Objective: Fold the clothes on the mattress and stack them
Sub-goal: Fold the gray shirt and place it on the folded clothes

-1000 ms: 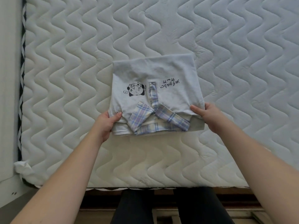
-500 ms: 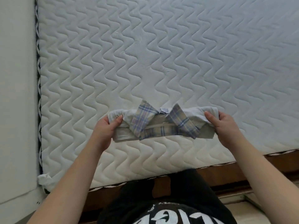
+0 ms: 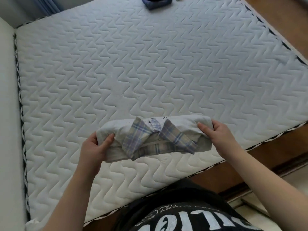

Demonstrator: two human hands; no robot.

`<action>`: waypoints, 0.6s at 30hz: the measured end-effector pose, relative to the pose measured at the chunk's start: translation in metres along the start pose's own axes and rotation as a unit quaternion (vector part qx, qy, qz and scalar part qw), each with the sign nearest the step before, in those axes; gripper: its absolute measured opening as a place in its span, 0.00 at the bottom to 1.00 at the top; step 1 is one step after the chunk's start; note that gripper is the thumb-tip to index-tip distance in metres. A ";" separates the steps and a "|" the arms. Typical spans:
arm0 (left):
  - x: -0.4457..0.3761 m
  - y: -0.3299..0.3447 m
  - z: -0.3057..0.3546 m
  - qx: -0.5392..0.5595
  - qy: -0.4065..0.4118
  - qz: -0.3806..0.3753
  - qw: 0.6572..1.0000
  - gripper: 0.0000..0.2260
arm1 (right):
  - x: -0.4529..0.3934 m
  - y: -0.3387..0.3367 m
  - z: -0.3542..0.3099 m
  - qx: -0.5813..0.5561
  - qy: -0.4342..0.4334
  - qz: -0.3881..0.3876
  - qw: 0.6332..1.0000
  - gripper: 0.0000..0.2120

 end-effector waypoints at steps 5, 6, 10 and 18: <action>0.007 0.037 0.018 -0.029 0.013 -0.041 0.999 0.10 | 0.011 -0.042 -0.009 -0.006 0.005 0.042 0.999 0.07; 0.006 0.044 0.018 -0.031 0.013 -0.048 0.998 0.10 | 0.013 -0.049 -0.009 -0.002 0.003 0.054 0.999 0.05; -0.004 0.079 0.019 -0.029 0.019 -0.086 0.996 0.04 | 0.026 -0.081 -0.003 0.006 -0.003 0.122 0.993 0.04; 0.004 0.171 0.050 -0.021 0.032 -0.201 0.979 0.02 | 0.070 -0.156 0.002 -0.034 -0.019 0.236 0.971 0.08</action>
Point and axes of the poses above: each hand's wrist, its own x-axis away from the middle knuckle, its own y-axis out of the palm, z = x × y, the point moved 10 cm from there along -x, towards the middle knuckle, and after that the axes turned 9 degrees about z, right-handed, at the moved point
